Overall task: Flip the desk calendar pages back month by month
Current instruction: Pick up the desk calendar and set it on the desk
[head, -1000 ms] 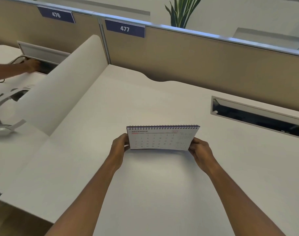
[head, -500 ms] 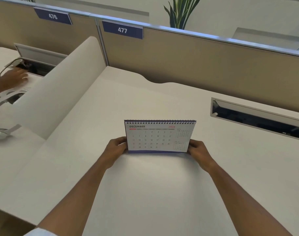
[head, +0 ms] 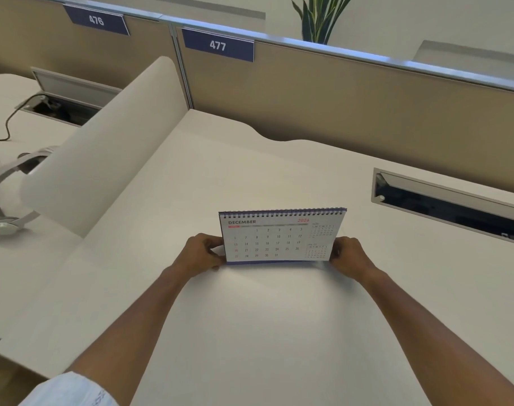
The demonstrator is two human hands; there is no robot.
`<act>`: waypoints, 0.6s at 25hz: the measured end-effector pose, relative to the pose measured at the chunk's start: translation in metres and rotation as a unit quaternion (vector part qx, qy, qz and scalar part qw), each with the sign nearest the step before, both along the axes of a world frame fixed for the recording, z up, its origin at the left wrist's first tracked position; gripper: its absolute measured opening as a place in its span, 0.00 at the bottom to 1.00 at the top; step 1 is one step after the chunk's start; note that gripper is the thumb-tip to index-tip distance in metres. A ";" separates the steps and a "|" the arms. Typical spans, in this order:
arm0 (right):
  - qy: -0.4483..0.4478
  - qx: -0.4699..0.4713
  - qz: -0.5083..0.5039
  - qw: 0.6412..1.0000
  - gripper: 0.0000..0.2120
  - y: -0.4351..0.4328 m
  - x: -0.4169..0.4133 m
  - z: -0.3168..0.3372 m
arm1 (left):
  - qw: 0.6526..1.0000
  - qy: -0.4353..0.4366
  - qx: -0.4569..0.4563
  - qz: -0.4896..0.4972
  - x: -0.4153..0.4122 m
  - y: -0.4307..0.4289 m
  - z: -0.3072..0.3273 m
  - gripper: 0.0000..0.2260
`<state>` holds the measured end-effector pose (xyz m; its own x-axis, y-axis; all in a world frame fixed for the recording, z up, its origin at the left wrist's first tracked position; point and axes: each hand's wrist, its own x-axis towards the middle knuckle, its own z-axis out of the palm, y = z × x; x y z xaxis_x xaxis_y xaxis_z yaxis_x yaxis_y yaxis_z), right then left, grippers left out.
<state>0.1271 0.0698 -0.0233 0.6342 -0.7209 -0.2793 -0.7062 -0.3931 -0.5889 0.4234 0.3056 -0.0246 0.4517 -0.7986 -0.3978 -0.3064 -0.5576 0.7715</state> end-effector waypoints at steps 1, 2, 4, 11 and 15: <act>0.004 -0.007 0.004 1.000 0.08 -0.002 0.001 -0.001 | 1.000 -0.018 0.006 -0.007 0.000 0.000 -0.001 0.20; 0.005 -0.013 0.008 1.000 0.08 -0.003 0.002 -0.002 | 0.999 -0.038 0.011 -0.011 0.000 0.000 -0.002 0.19; 0.008 -0.016 0.011 1.000 0.09 -0.004 0.004 -0.004 | 0.997 -0.073 0.013 -0.016 0.001 0.001 -0.005 0.17; 0.041 -0.021 0.022 0.999 0.09 -0.006 0.006 -0.004 | 0.991 -0.120 0.012 -0.059 0.003 0.001 -0.007 0.17; 0.062 -0.013 0.028 0.998 0.09 -0.007 0.009 -0.001 | 0.989 -0.130 0.015 -0.073 0.004 0.002 -0.005 0.17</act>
<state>0.1362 0.0624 -0.0245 0.6349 -0.6940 -0.3395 -0.7498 -0.4474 -0.4874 0.4271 0.3077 -0.0299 0.4217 -0.8527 -0.3084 -0.5713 -0.5140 0.6398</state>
